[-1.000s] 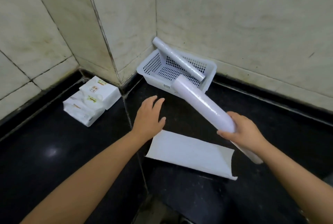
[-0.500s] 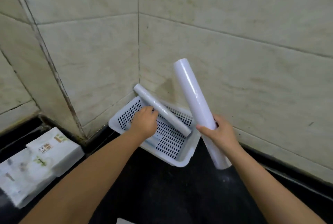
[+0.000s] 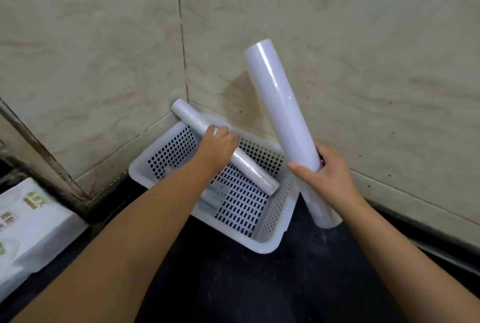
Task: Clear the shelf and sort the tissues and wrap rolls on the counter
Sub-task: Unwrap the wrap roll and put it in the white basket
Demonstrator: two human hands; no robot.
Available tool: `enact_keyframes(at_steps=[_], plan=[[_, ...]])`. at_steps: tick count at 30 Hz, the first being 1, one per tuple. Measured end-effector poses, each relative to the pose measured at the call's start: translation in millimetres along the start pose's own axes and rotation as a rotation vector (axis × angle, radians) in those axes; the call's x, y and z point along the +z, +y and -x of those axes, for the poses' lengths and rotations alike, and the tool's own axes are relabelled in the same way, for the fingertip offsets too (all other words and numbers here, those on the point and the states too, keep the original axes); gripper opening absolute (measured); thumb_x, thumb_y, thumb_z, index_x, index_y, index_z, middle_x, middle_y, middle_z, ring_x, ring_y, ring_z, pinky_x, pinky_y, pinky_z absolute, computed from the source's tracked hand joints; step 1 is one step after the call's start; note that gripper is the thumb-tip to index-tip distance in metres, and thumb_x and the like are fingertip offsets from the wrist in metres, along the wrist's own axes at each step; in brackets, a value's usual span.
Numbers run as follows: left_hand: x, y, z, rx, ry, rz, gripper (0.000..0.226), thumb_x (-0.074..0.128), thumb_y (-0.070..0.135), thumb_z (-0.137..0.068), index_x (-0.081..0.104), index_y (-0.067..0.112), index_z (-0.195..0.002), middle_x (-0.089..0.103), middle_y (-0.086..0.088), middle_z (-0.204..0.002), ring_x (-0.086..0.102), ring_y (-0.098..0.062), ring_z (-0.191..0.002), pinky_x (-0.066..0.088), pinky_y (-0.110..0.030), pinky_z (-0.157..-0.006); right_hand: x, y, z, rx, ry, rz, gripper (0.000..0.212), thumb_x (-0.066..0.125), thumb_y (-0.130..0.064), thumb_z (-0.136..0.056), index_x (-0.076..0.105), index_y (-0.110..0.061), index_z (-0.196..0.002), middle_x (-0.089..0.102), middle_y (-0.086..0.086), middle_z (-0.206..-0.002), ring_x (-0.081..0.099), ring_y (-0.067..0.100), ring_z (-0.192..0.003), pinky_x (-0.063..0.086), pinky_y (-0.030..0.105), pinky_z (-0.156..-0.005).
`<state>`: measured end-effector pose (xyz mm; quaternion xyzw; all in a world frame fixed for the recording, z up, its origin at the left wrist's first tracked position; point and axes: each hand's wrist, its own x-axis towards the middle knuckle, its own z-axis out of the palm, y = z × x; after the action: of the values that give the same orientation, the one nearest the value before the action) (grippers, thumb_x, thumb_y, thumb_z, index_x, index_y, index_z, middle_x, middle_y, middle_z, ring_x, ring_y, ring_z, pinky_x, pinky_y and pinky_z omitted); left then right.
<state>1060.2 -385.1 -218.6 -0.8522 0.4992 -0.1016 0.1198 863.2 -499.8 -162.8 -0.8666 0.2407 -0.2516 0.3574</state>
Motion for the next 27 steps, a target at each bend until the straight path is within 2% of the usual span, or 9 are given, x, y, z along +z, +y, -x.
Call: enact_keyframes(at_steps=[2, 7, 12, 15, 18, 21, 25, 27], plan=[[-0.7, -1.7, 0.8, 0.010, 0.013, -0.018, 0.039, 0.052, 0.009, -0.087, 0.047, 0.011, -0.126, 0.047, -0.009, -0.133, 0.041, -0.027, -0.124, 0.033, -0.043, -0.105, -0.1, -5.9, -3.8, 0.004, 0.017, -0.042, 0.048, 0.074, -0.018, -0.073, 0.057, -0.013, -0.118, 0.057, 0.002, -0.100, 0.052, 0.016, -0.088, 0.036, 0.012, -0.064], [2.0, -12.7, 16.0, 0.116, -0.036, -0.050, 0.042, 0.061, 0.010, -0.084, 0.044, 0.014, -0.122, 0.054, -0.007, -0.128, 0.046, -0.026, -0.121, 0.033, -0.042, -0.106, 3.6, -32.9, -24.1, 0.019, 0.097, -0.203, 0.044, 0.073, -0.021, -0.073, 0.059, -0.020, -0.114, 0.058, -0.010, -0.090, 0.054, 0.005, -0.077, 0.040, 0.014, -0.060], [2.7, -14.9, 38.3, 0.099, -0.026, -0.047, 0.043, 0.055, 0.006, -0.086, 0.040, 0.014, -0.126, 0.049, -0.008, -0.130, 0.042, -0.029, -0.122, 0.033, -0.046, -0.103, 35.1, -52.2, -52.5, 0.040, 0.039, -0.315, 0.045, 0.071, -0.019, -0.076, 0.056, -0.015, -0.119, 0.056, -0.004, -0.100, 0.053, 0.016, -0.090, 0.046, 0.028, -0.074], [1.2, -12.6, 46.4, 0.066, -0.006, -0.034, 0.039, 0.051, 0.007, -0.088, 0.042, 0.012, -0.125, 0.052, -0.009, -0.127, 0.045, -0.029, -0.119, 0.034, -0.046, -0.100, 59.5, -45.2, -60.5, -0.007, -0.058, -0.226, 0.049, 0.068, -0.019, -0.079, 0.051, -0.012, -0.124, 0.054, -0.001, -0.104, 0.051, 0.017, -0.094, 0.044, 0.031, -0.077], [-2.8, -13.6, 55.4, 0.038, 0.104, -0.081, 0.034, 0.063, 0.017, -0.081, 0.055, 0.017, -0.114, 0.062, -0.004, -0.116, 0.056, -0.024, -0.109, 0.043, -0.042, -0.094, 81.2, -32.3, -62.9, -0.057, -0.151, -0.050, 0.050, 0.064, -0.020, -0.081, 0.047, -0.013, -0.127, 0.059, 0.010, -0.117, 0.054, 0.026, -0.103, 0.047, 0.043, -0.089], [4.4, -13.5, 56.8, 0.032, -0.017, 0.000, 0.036, 0.048, 0.007, -0.088, 0.044, 0.012, -0.124, 0.051, -0.009, -0.128, 0.044, -0.028, -0.120, 0.030, -0.046, -0.102, 99.8, -19.0, -64.5, -0.050, -0.243, 0.094, 0.051, 0.063, -0.023, -0.082, 0.045, -0.015, -0.129, 0.058, 0.011, -0.123, 0.053, 0.029, -0.112, 0.042, 0.045, -0.096], [4.9, -11.7, 57.7, 0.044, -0.015, 0.023, 0.038, 0.045, 0.004, -0.089, 0.039, 0.010, -0.126, 0.046, -0.009, -0.130, 0.039, -0.028, -0.122, 0.034, -0.041, -0.094, 121.9, -6.5, -69.5, -0.068, -0.290, 0.332, 0.045, 0.061, -0.029, -0.082, 0.047, -0.013, -0.121, 0.059, 0.011, -0.119, 0.054, 0.029, -0.106, 0.037, 0.036, -0.083], [7.4, -10.7, 59.5, 0.043, -0.021, 0.035, 0.039, 0.047, 0.005, -0.089, 0.037, 0.010, -0.127, 0.044, -0.007, -0.132, 0.038, -0.027, -0.124, 0.038, -0.039, -0.090, 129.9, -1.0, -71.1, -0.073, -0.278, 0.414, 0.045, 0.061, -0.031, -0.082, 0.047, -0.013, -0.121, 0.060, 0.012, -0.116, 0.053, 0.029, -0.105, 0.038, 0.036, -0.082]])
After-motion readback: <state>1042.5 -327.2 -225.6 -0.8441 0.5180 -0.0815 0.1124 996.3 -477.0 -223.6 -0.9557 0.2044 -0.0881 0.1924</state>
